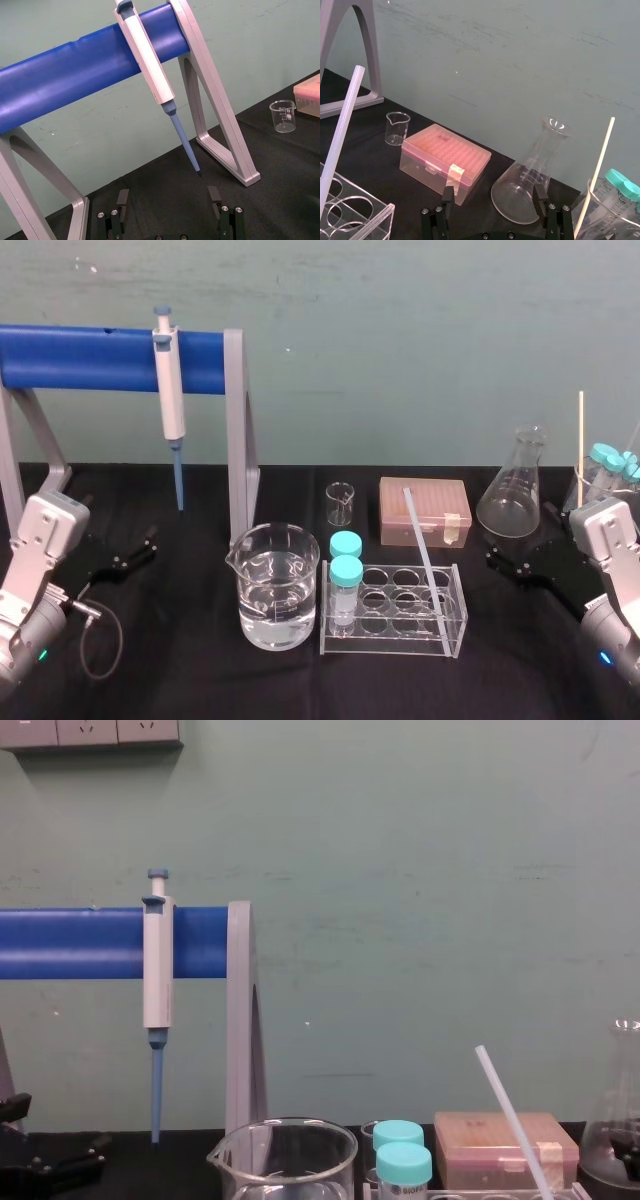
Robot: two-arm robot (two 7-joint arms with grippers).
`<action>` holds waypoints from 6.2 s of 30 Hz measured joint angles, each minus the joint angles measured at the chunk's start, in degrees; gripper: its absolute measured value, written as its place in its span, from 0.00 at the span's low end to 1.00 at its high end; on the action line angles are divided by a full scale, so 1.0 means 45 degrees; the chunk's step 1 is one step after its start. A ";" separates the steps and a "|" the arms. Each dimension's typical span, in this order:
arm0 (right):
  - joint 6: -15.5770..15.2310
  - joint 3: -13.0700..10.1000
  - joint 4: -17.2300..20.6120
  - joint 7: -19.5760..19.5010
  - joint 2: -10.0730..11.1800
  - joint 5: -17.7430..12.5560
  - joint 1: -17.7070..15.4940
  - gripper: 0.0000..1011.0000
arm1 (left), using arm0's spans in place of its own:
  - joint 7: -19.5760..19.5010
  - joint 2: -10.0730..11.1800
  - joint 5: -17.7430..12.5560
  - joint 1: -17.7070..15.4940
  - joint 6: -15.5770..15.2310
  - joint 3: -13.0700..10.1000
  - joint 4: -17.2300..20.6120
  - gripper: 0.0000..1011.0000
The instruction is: Pick up the stirring rod with one hand, then place it down.
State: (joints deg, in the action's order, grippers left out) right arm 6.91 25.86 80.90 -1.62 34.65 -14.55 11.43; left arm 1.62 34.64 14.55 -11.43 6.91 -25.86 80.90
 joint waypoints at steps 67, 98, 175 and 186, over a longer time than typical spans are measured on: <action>-0.3326 -0.1838 0.2849 0.5469 0.0914 -0.4627 -0.0624 0.99 | 0.0000 0.0000 0.0000 0.0000 0.0000 0.0000 0.0000 0.99; -0.5640 -0.0177 0.1488 0.5370 -0.0827 -0.3570 0.1800 0.99 | 0.0000 0.0000 0.0000 0.0000 0.0000 0.0000 0.0000 0.99; -0.3930 -0.0709 0.1823 0.5240 -0.1085 -0.3246 0.1011 0.07 | 0.0000 0.0000 0.0000 0.0000 0.0000 -0.0001 0.0000 0.99; -0.1816 -0.1443 0.2135 0.5758 -0.1199 -0.3266 -0.0014 0.07 | 0.0000 0.0000 0.0000 0.0000 0.0000 0.0000 0.0000 0.99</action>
State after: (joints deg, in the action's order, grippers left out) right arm -1.27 19.37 90.51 24.29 29.25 -29.25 11.37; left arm 1.62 34.64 14.55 -11.43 6.91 -25.86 80.90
